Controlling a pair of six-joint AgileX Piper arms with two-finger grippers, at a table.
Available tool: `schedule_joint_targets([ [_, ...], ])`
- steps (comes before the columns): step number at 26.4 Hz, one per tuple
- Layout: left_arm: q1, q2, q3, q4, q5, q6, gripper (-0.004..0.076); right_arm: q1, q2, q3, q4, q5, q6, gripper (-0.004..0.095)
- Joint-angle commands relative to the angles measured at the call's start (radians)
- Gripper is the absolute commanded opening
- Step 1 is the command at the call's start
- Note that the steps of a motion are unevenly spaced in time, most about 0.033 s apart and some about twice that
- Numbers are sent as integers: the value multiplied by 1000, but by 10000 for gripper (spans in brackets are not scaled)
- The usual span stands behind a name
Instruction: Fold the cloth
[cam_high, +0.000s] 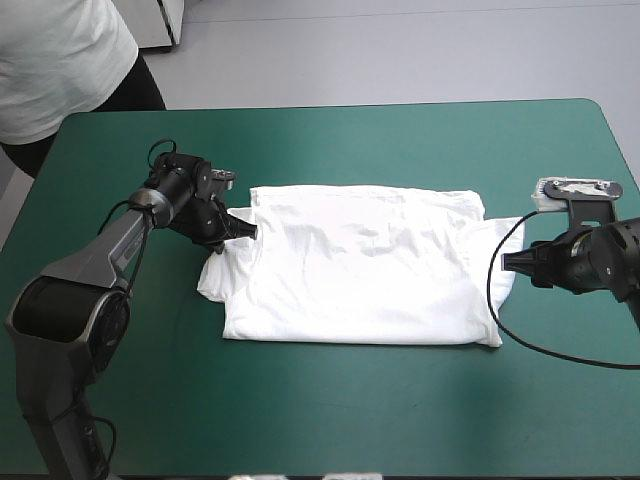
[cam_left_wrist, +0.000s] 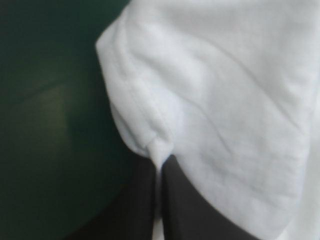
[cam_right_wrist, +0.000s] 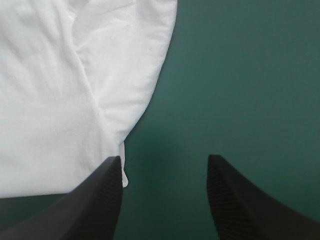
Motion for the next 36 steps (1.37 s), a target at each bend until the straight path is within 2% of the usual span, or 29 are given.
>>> schedule_joint_targets([
  [1, -1, -95, -63, 4, -4, -15, -10, -8, -21, -37, -24, -20, 2, 486],
  [6, -62, -108, -169, -117, 10, 26, -10, -8, -21, -43, -25, -13, 2, 486],
  [14, -242, -57, -182, -154, -75, 26, -10, -8, -21, -43, -35, 5, 2, 482],
  [19, -260, 9, -182, -209, -91, 38, -10, -8, -21, -43, -39, 13, 7, 452],
  [27, -260, 55, -182, -267, -121, 161, 4, -8, -21, -43, -48, 13, 32, 441],
  [30, -260, 55, -191, -271, -105, 185, 85, -8, -21, -43, -49, 13, 35, 441],
  [36, -260, 41, -263, -270, 27, 181, 366, -8, -21, -43, -49, 10, 35, 441],
])
